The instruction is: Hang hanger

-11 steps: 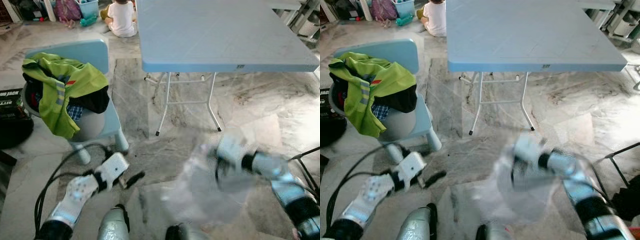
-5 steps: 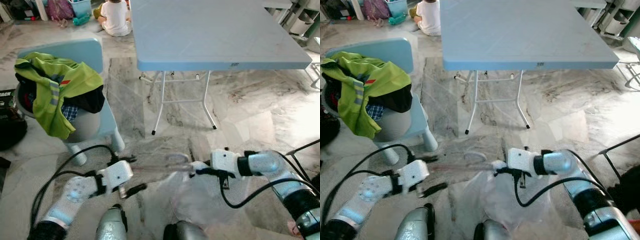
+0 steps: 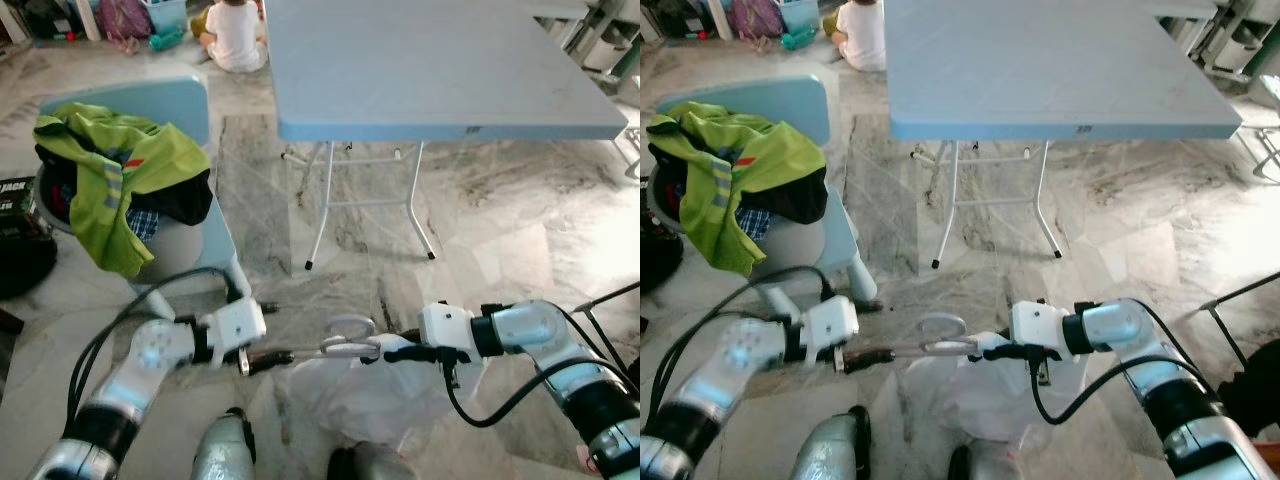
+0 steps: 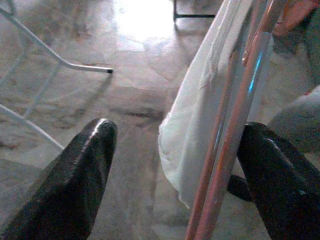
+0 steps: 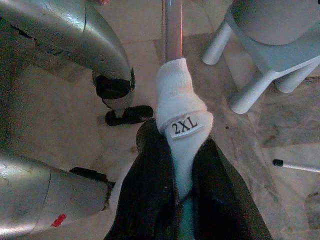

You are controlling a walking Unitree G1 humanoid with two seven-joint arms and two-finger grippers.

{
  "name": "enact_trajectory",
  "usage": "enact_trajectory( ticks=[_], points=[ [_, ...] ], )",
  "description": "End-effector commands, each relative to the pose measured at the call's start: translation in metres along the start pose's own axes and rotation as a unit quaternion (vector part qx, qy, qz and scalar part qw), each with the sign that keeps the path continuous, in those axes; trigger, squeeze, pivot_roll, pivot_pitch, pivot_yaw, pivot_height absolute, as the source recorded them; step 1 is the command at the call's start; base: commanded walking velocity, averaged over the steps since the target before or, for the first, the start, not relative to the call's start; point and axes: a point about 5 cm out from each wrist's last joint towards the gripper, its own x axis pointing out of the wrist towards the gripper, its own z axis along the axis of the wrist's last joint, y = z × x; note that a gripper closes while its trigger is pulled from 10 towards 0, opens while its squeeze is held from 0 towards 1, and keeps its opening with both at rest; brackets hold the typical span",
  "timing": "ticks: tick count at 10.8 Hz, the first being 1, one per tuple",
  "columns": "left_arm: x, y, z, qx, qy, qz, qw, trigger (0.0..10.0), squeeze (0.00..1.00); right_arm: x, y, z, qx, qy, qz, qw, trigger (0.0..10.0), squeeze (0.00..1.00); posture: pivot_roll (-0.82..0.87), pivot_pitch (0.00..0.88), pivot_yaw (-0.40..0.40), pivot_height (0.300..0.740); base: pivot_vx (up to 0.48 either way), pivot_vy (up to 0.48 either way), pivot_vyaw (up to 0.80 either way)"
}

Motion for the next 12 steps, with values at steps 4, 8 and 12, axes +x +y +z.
enact_trajectory(
  ticks=[4, 8, 12],
  points=[
    [0.017, -0.014, 0.004, -0.025, -0.011, -0.076, 0.997, 0.0, 0.00, 0.001, 0.001, 0.003, -0.010, -0.008, -0.008, 1.000, 10.0, 0.00, 0.02, 0.150, -0.077, 0.740, 0.000, 0.000, 0.00],
    [0.022, -0.017, 0.002, -0.017, 0.005, -0.109, 0.994, 0.0, 0.00, 0.002, -0.003, 0.005, -0.012, -0.010, -0.014, 1.000, 10.0, 0.00, 0.02, 0.152, -0.075, 0.740, 0.000, 0.000, 0.00],
    [0.018, -0.022, -0.007, -0.025, 0.030, -0.132, 0.990, 0.0, 0.00, 0.005, -0.002, 0.006, -0.012, -0.013, -0.016, 1.000, 10.0, 0.00, 0.02, 0.157, -0.074, 0.740, 0.000, 0.000, 0.00]
  ],
)
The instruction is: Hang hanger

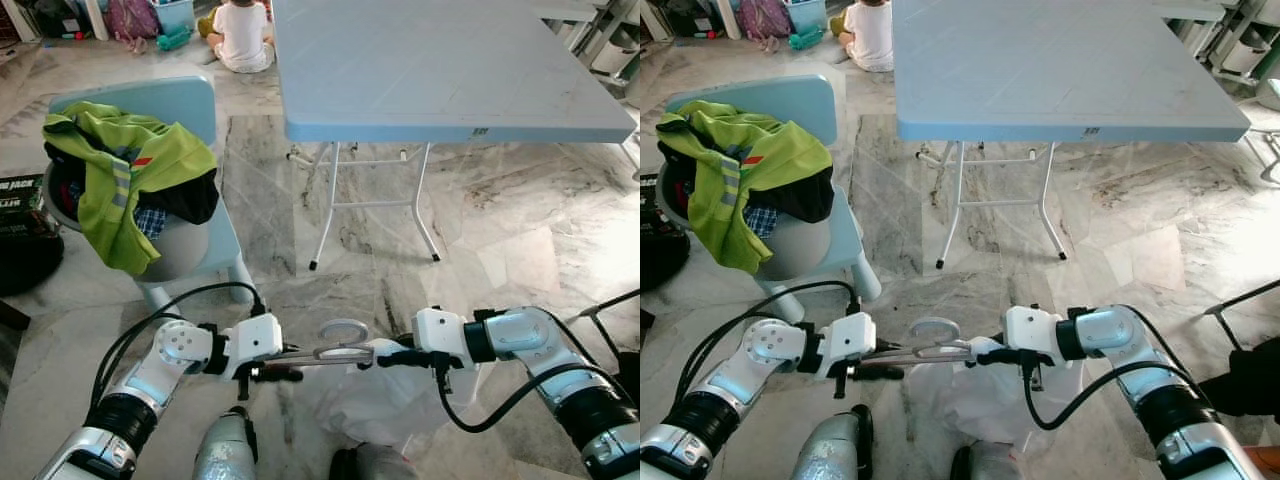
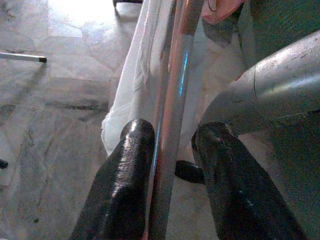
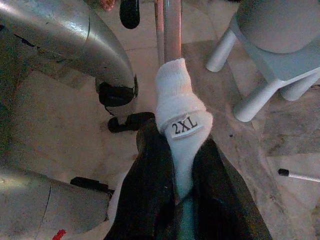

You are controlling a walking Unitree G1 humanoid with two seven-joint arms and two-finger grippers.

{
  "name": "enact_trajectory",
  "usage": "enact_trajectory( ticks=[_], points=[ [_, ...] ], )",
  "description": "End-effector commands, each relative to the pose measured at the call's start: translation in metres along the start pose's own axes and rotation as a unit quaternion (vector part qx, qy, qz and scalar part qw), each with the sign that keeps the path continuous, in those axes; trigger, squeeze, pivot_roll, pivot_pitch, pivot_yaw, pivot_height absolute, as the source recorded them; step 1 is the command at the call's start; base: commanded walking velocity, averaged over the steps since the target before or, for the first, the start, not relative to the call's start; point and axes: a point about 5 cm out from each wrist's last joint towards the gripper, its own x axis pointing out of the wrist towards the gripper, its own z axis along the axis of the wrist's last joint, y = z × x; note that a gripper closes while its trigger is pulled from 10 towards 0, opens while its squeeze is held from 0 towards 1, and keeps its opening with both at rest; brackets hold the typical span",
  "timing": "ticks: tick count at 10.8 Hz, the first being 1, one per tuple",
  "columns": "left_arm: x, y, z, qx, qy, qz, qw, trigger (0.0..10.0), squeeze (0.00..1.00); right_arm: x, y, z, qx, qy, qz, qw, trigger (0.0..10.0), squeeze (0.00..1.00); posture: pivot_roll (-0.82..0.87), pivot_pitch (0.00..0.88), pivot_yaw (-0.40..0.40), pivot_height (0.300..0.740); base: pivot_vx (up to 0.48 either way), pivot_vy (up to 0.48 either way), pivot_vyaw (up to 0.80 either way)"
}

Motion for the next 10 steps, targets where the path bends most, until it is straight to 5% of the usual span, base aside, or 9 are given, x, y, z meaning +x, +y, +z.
enact_trajectory(
  ticks=[1, 6, 9, 10],
  points=[
    [0.001, -0.004, -0.004, -0.002, 0.011, -0.009, 1.000, 0.0, 0.00, -0.004, -0.006, 0.005, -0.012, 0.000, -0.009, 1.000, 10.0, 0.00, 0.02, 0.157, -0.074, 0.740, 0.000, 0.000, 0.00],
    [0.006, -0.004, -0.004, 0.007, 0.017, -0.008, 1.000, 0.0, 0.00, -0.004, -0.011, 0.007, -0.005, -0.005, -0.019, 1.000, 10.0, 0.00, 0.02, 0.156, -0.074, 0.740, 0.000, 0.000, 0.00],
    [0.009, 0.003, 0.005, 0.012, -0.035, 0.033, 0.999, 0.0, 0.00, -0.003, -0.024, 0.016, -0.012, -0.023, -0.046, 0.999, 10.0, 0.00, 0.02, 0.148, -0.069, 0.740, 0.000, 0.000, 0.00],
    [0.009, 0.006, 0.009, 0.016, -0.045, 0.053, 0.997, 0.0, 0.00, 0.002, -0.025, 0.018, -0.001, -0.035, -0.041, 0.999, 10.0, 1.00, 0.03, 0.148, -0.069, 0.740, 0.000, 0.000, 0.00]
  ],
)
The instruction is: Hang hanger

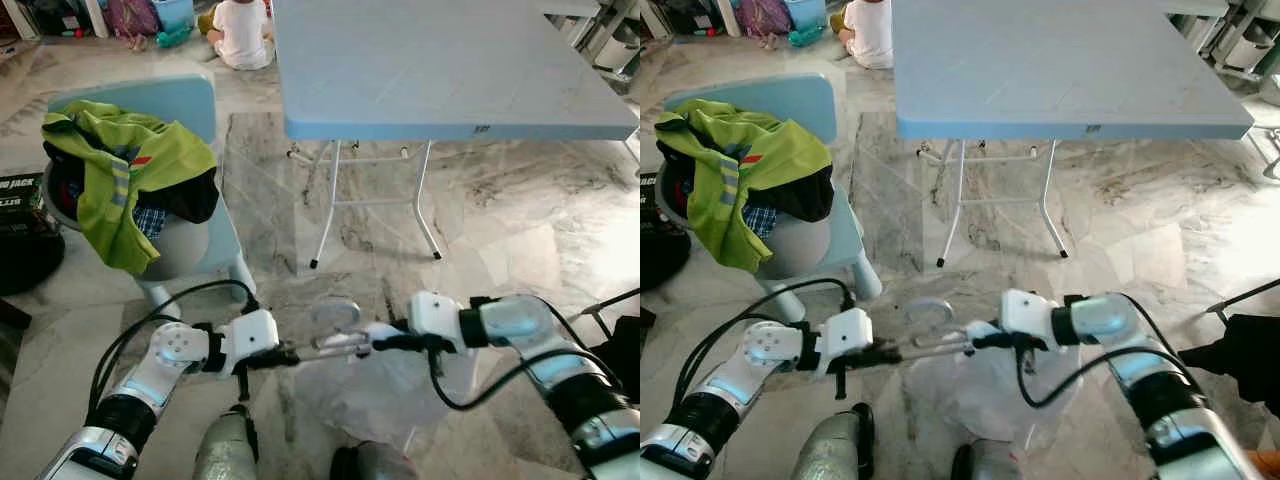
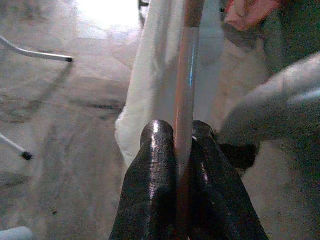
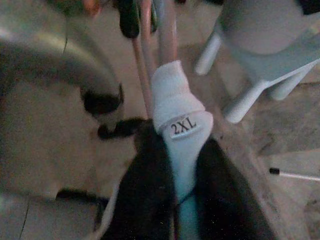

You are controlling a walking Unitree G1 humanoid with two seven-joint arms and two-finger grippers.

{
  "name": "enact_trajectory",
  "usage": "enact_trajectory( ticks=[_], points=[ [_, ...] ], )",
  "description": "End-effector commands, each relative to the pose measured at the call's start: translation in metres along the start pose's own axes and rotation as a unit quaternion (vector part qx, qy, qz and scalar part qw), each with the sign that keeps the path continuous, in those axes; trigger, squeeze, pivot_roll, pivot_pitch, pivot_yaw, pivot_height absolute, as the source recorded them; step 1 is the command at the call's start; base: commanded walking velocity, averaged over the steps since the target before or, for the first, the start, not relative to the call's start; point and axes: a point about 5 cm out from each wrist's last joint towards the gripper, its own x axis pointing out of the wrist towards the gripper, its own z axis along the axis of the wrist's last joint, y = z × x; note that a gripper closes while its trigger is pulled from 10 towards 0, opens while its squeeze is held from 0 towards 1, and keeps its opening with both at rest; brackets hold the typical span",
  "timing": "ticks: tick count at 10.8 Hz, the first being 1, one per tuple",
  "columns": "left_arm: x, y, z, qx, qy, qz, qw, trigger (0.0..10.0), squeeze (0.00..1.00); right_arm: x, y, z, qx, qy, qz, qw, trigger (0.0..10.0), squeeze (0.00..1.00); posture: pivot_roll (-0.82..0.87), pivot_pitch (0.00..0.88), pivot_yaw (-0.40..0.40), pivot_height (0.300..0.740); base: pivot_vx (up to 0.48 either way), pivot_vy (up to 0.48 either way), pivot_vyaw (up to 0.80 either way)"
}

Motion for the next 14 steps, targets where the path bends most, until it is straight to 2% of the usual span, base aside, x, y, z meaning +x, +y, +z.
enact_trajectory(
  ticks=[1, 2, 3, 5, 7, 8, 10, 11, 12, 13, 14],
  points=[
    [0.009, 0.006, 0.015, 0.032, -0.036, 0.029, 0.998, 0.0, 0.00, 0.001, -0.009, 0.011, -0.009, -0.027, -0.015, 0.999, 10.0, 1.00, 0.03, 0.146, -0.071, 0.740, 0.000, 0.000, 0.00],
    [0.008, 0.019, 0.022, 0.048, -0.059, 0.105, 0.992, 0.0, 0.00, 0.004, -0.018, 0.018, -0.013, -0.041, -0.046, 0.998, 10.0, 1.00, 0.03, 0.148, -0.073, 0.740, 0.000, 0.000, 0.00],
    [0.005, 0.026, 0.025, 0.044, -0.077, 0.155, 0.984, 0.0, 0.00, 0.008, -0.035, 0.035, -0.005, -0.089, -0.101, 0.991, 10.0, 1.00, 0.03, 0.148, -0.073, 0.740, 0.000, 0.000, 0.00],
    [0.009, 0.024, 0.026, 0.032, -0.100, 0.183, 0.977, 0.0, 0.00, 0.008, -0.037, 0.039, -0.016, -0.100, -0.120, 0.988, 10.0, 1.00, 0.03, 0.148, -0.073, 0.740, 0.000, 0.000, 0.00],
    [0.017, 0.016, 0.025, 0.026, -0.104, 0.185, 0.977, 0.0, 0.00, 0.002, -0.045, 0.042, -0.033, -0.095, -0.158, 0.982, 10.0, 1.00, 0.03, 0.151, -0.069, 0.740, 0.000, 0.000, 0.00],
    [0.018, 0.015, 0.025, 0.026, -0.105, 0.184, 0.977, 0.0, 0.00, -0.001, -0.045, 0.042, -0.034, -0.093, -0.159, 0.982, 10.0, 1.00, 0.03, 0.150, -0.068, 0.740, 0.000, 0.000, 0.00],
    [0.020, 0.015, 0.025, 0.030, -0.104, 0.179, 0.978, 0.0, 0.00, -0.011, -0.045, 0.036, -0.059, -0.052, -0.138, 0.987, 10.0, 1.00, 0.03, 0.151, -0.064, 0.740, 0.000, 0.000, 0.00],
    [0.020, 0.016, 0.025, 0.031, -0.103, 0.180, 0.978, 0.0, 0.00, -0.019, -0.053, 0.038, -0.072, -0.048, -0.168, 0.982, 10.0, 1.00, 0.03, 0.149, -0.064, 0.740, 0.000, 0.000, 0.00],
    [0.020, 0.016, 0.024, 0.029, -0.100, 0.184, 0.977, 0.0, 0.00, -0.031, -0.067, 0.044, -0.094, -0.058, -0.256, 0.960, 10.0, 1.00, 0.03, 0.150, -0.067, 0.740, 0.000, 0.000, 0.00],
    [0.020, 0.015, 0.023, 0.027, -0.099, 0.186, 0.977, 0.0, 0.00, -0.041, -0.075, 0.039, -0.068, -0.061, -0.315, 0.945, 10.0, 1.00, 0.03, 0.153, -0.066, 0.740, 0.000, 0.000, 0.00],
    [0.021, 0.014, 0.022, 0.027, -0.100, 0.187, 0.977, 0.0, 0.00, -0.045, -0.075, 0.034, -0.059, -0.057, -0.331, 0.940, 10.0, 1.00, 0.03, 0.152, -0.067, 0.740, 0.000, 0.000, 0.00]
  ],
)
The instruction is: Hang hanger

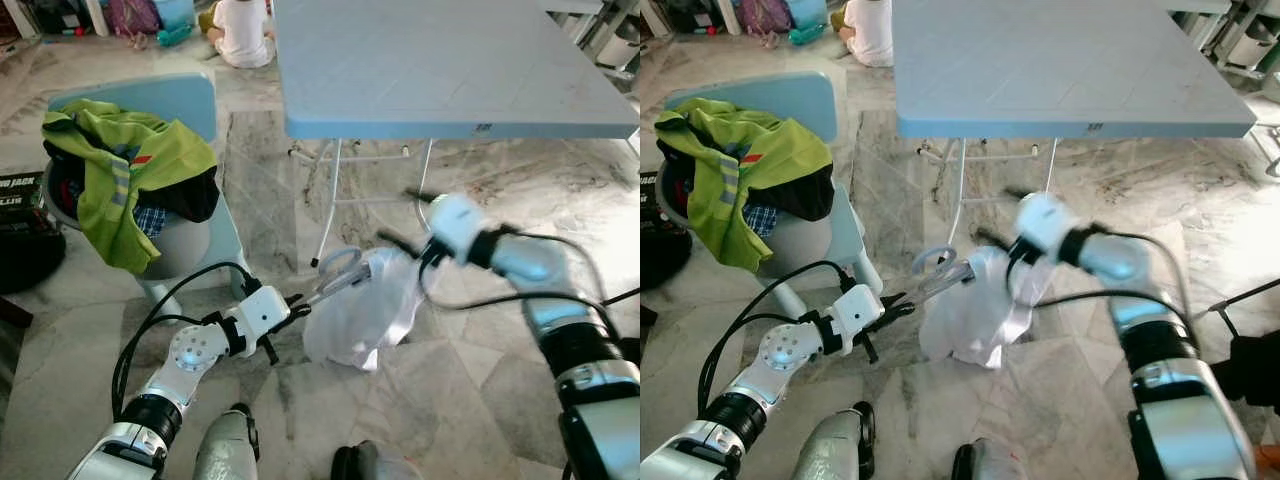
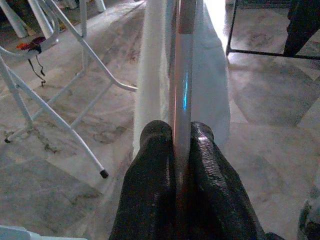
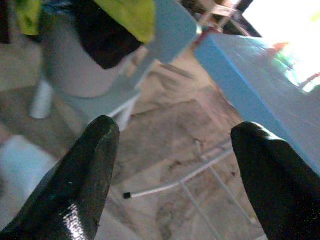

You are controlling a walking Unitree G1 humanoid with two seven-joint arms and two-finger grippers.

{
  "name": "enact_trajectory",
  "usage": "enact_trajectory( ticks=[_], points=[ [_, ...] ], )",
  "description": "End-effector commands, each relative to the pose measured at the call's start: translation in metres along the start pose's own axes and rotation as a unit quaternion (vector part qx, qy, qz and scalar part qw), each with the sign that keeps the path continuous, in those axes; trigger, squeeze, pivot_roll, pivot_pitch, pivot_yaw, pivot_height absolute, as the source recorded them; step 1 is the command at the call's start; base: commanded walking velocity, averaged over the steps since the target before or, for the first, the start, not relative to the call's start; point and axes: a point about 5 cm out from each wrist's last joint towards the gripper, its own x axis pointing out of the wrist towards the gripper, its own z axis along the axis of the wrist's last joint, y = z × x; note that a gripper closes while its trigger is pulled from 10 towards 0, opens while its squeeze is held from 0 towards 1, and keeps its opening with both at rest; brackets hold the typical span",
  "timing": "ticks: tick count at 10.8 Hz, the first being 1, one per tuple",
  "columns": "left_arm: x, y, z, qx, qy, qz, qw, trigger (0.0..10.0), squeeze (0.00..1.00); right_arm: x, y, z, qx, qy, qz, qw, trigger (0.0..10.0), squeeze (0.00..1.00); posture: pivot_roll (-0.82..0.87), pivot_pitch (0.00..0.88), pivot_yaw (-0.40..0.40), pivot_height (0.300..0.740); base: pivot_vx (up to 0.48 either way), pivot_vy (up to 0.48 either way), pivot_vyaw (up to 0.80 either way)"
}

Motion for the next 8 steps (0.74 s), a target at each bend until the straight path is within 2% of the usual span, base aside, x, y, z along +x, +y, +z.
enact_trajectory(
  ticks=[1, 2, 3, 4, 5, 6, 7, 8],
  points=[
    [0.004, 0.000, 0.008, 0.013, -0.026, 0.006, 1.000, 0.0, 0.00, -0.013, -0.005, -0.015, 0.000, 0.032, -0.059, 0.998, 10.0, 1.00, 0.03, 0.154, -0.072, 0.740, 0.000, 0.000, 0.00],
    [0.004, 0.001, 0.007, 0.013, -0.019, 0.018, 1.000, 0.0, 0.00, -0.021, -0.009, -0.026, 0.029, 0.055, -0.106, 0.992, 10.0, 1.00, 0.03, 0.153, -0.073, 0.740, 0.000, 0.000, 0.00],
    [0.004, 0.003, 0.005, 0.007, -0.016, 0.039, 0.999, 0.0, 0.00, -0.030, -0.013, -0.038, 0.036, 0.089, -0.163, 0.982, 10.0, 1.00, 0.02, 0.157, -0.067, 0.740, 0.000, 0.000, 0.00],
    [0.005, 0.008, 0.004, -0.020, -0.012, 0.070, 0.997, 0.0, 0.00, -0.041, -0.018, -0.048, 0.073, 0.105, -0.239, 0.963, 10.0, 1.00, 0.02, 0.158, -0.069, 0.740, 0.000, 0.000, 0.00],
    [0.007, 0.011, 0.001, -0.073, -0.006, 0.099, 0.992, 0.0, 0.00, -0.053, -0.017, -0.064, 0.148, 0.125, -0.309, 0.931, 10.0, 1.00, 0.02, 0.156, -0.076, 0.740, 0.000, 0.000, 0.00],
    [0.009, 0.011, 0.004, -0.080, -0.015, 0.094, 0.992, 0.0, 0.00, -0.057, -0.007, -0.075, 0.168, 0.153, -0.295, 0.928, 10.0, 1.00, 0.02, 0.154, -0.078, 0.740, 0.000, 0.000, 0.00],
    [0.012, 0.010, 0.012, -0.071, -0.036, 0.076, 0.994, 0.0, 0.00, -0.060, 0.022, -0.095, 0.198, 0.224, -0.222, 0.928, 10.0, 0.89, 0.02, 0.154, -0.077, 0.740, 0.000, 0.000, 0.00],
    [0.014, 0.010, 0.014, -0.068, -0.041, 0.068, 0.995, 0.0, 0.00, -0.060, 0.031, -0.100, 0.213, 0.239, -0.198, 0.926, 10.0, 0.71, 0.02, 0.154, -0.077, 0.740, 0.000, 0.000, 0.00]
  ],
)
